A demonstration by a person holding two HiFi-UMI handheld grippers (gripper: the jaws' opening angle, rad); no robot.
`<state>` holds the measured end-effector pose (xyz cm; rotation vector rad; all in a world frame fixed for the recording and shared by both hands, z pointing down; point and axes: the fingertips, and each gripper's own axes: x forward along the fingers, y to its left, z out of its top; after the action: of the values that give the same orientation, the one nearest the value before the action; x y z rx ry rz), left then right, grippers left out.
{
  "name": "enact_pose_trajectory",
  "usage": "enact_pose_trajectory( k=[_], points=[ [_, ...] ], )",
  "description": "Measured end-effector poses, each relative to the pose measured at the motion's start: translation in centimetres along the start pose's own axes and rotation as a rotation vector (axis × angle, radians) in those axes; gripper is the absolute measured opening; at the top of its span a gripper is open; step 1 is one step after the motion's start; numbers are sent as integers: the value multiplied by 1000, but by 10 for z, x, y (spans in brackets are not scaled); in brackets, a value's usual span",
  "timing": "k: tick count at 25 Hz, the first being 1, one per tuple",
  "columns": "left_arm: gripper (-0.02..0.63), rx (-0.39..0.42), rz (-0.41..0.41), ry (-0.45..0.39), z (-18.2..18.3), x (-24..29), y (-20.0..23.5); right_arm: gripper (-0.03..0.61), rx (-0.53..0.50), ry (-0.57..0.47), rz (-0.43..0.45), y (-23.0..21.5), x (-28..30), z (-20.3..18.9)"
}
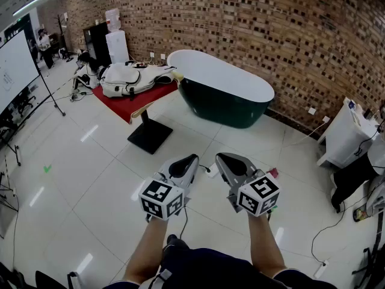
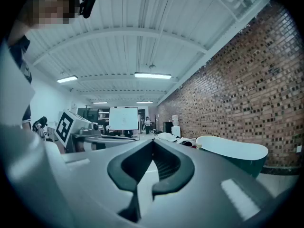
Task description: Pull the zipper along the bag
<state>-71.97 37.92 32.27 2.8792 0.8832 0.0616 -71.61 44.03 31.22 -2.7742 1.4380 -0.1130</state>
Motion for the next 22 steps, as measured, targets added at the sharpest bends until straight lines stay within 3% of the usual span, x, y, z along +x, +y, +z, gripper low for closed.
enact_pose_trajectory(
  k=[15, 22],
  points=[
    [17, -17, 33, 57, 8, 0, 193, 3, 16, 46, -43, -11, 166, 1],
    [17, -53, 60, 79, -16, 31, 255, 3, 37, 84, -41, -48, 219, -24]
  ],
)
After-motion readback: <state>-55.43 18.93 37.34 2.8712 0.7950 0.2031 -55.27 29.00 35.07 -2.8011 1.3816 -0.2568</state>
